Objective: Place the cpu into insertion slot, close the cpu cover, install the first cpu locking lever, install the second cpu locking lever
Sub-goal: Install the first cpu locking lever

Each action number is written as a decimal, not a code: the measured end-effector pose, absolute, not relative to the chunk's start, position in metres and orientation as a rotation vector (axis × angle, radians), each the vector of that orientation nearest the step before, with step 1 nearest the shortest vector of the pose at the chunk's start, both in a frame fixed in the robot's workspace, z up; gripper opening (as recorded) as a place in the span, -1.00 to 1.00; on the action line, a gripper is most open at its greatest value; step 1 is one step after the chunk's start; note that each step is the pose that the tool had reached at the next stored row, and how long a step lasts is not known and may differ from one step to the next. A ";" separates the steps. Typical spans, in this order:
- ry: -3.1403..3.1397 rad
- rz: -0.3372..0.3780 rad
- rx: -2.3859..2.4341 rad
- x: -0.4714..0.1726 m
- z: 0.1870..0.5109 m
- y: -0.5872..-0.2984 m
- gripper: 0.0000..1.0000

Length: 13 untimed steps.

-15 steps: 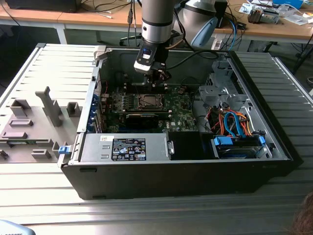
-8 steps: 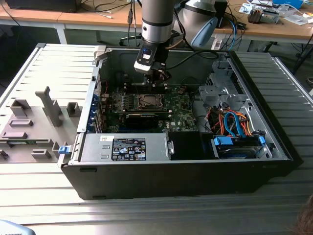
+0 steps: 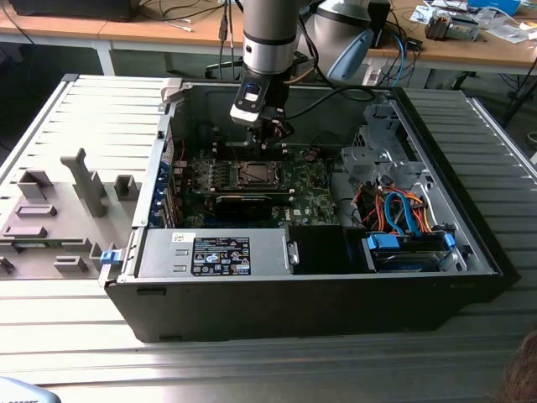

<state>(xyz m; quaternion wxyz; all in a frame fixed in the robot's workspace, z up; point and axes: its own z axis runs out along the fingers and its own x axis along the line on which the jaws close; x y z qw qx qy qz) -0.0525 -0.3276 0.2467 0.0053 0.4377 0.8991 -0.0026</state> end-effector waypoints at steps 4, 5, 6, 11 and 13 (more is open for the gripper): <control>2.817 -0.008 1.367 -0.052 0.247 -0.328 -0.79; 2.817 -0.008 1.367 -0.052 0.247 -0.328 -0.79; 2.817 -0.008 1.366 -0.053 0.247 -0.328 -0.79; 2.819 -0.008 1.362 -0.052 0.247 -0.328 -0.79; 2.820 -0.008 1.360 -0.052 0.247 -0.328 -0.79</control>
